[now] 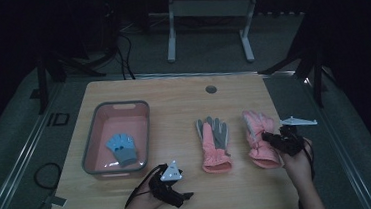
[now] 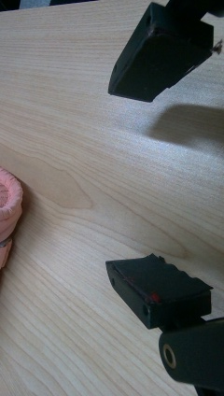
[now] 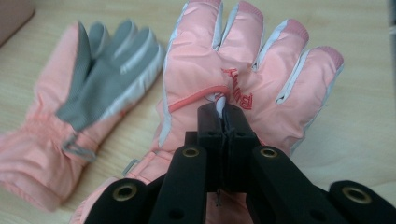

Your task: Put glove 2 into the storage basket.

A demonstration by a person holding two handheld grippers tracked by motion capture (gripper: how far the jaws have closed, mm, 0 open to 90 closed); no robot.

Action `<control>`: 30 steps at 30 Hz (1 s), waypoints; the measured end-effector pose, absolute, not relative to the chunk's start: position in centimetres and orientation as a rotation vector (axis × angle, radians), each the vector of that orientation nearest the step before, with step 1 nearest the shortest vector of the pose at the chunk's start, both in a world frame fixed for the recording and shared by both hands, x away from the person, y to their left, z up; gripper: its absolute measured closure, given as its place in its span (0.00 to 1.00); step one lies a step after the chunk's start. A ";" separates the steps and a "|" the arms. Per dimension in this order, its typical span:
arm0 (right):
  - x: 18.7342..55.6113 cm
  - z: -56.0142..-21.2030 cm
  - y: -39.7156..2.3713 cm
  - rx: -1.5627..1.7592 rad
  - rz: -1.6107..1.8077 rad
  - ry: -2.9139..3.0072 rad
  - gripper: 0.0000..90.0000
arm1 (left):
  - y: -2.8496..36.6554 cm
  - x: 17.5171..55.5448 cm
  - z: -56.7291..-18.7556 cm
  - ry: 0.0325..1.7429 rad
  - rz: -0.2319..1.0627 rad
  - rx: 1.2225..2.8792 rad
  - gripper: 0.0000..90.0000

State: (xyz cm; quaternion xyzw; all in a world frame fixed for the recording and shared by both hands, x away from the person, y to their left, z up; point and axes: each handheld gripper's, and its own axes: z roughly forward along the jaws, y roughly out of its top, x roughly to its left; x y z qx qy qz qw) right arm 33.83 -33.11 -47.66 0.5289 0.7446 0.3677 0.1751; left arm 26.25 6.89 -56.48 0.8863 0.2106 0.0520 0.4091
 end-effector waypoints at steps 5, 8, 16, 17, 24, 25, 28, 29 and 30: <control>33.1 -44.2 -31.7 1.467 1.050 2.070 0.97 | 6.9 26.3 -56.5 0.529 0.131 2.231 0.16; 32.8 -42.7 -30.7 1.444 1.038 2.052 0.97 | 6.9 26.3 -56.5 0.530 0.133 2.234 0.16; 32.6 -40.6 -28.2 1.399 1.093 2.043 0.97 | 6.9 26.3 -56.5 0.532 0.135 2.232 0.16; 32.6 -40.4 -27.7 1.388 1.099 2.045 0.97 | 6.9 26.3 -56.5 0.529 0.138 2.235 0.16; 32.4 -40.0 -24.0 1.353 1.131 2.056 0.98 | 6.9 26.3 -56.5 0.530 0.133 2.234 0.16; 32.4 -40.0 -23.6 1.353 1.144 2.065 0.98 | 6.9 26.3 -56.5 0.530 0.135 2.234 0.16; 32.3 -40.1 -22.7 1.352 1.150 2.061 0.98 | 6.9 26.4 -56.5 0.529 0.135 2.234 0.16; 32.3 -40.3 -21.7 1.354 1.150 2.067 0.98 | 6.9 26.3 -56.5 0.530 0.133 2.232 0.16; 32.3 -40.4 -21.3 1.351 1.147 2.065 0.98 | 6.9 26.3 -56.5 0.529 0.133 2.232 0.16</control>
